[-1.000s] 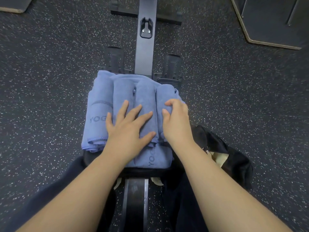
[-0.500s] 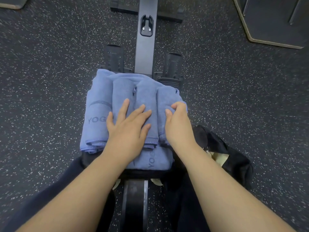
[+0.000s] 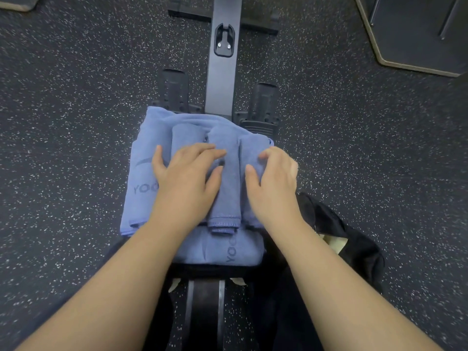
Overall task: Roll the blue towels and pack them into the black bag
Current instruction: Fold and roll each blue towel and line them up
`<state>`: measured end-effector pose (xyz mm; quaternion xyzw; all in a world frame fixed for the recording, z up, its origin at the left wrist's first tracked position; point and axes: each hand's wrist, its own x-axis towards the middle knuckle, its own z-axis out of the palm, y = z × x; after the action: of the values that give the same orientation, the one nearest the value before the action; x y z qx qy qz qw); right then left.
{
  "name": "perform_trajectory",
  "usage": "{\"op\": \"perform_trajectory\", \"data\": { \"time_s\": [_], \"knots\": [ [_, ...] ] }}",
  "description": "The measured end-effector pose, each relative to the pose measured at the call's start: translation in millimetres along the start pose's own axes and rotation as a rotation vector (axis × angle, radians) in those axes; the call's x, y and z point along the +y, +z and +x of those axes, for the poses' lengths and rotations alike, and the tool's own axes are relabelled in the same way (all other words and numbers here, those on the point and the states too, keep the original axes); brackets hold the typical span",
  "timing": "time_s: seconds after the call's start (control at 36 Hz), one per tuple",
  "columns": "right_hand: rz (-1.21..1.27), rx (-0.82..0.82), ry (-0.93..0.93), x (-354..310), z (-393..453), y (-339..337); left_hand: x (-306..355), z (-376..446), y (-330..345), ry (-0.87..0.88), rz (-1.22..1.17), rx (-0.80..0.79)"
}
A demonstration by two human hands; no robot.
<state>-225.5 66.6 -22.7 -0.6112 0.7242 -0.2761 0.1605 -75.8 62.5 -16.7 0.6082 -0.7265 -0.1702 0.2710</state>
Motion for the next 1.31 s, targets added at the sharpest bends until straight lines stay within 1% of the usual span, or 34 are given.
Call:
{"op": "perform_trajectory", "data": {
  "time_s": [0.11,0.19,0.28,0.36,0.47,0.53,0.61,0.72,0.89,1.08,1.19,1.31],
  "knots": [
    [0.062,0.029,-0.067,1,16,-3,-4,13,3,-0.002,0.002,0.032],
    [0.094,0.000,-0.110,3,35,-8,-7,20,3,-0.029,-0.011,0.065],
    [0.054,-0.028,-0.184,2,62,-13,-11,27,0,-0.090,-0.015,0.110],
    [-0.015,-0.135,-0.253,0,93,-12,-15,33,-6,-0.169,0.004,0.122],
    [-0.092,-0.318,-0.354,-5,133,-3,-20,37,-5,-0.222,0.027,0.037],
    [-0.119,-0.400,-0.387,-7,149,5,-22,37,-2,-0.211,0.005,0.018],
    [-0.178,-0.506,-0.436,-4,172,21,-24,40,1,-0.187,-0.010,0.043],
    [-0.290,-0.645,-0.490,7,192,40,-27,44,-1,-0.195,-0.032,0.118],
    [-0.365,-0.800,-0.537,22,203,63,-26,45,-2,-0.214,-0.036,0.117],
    [-0.329,-0.903,-0.573,33,202,80,-28,45,4,-0.207,-0.031,0.138],
    [-0.324,-0.885,-0.628,40,202,88,-27,43,10,-0.170,0.024,0.144],
    [-0.260,-0.867,-0.621,48,202,92,-26,43,11,-0.177,0.029,0.147]
  ]
}}
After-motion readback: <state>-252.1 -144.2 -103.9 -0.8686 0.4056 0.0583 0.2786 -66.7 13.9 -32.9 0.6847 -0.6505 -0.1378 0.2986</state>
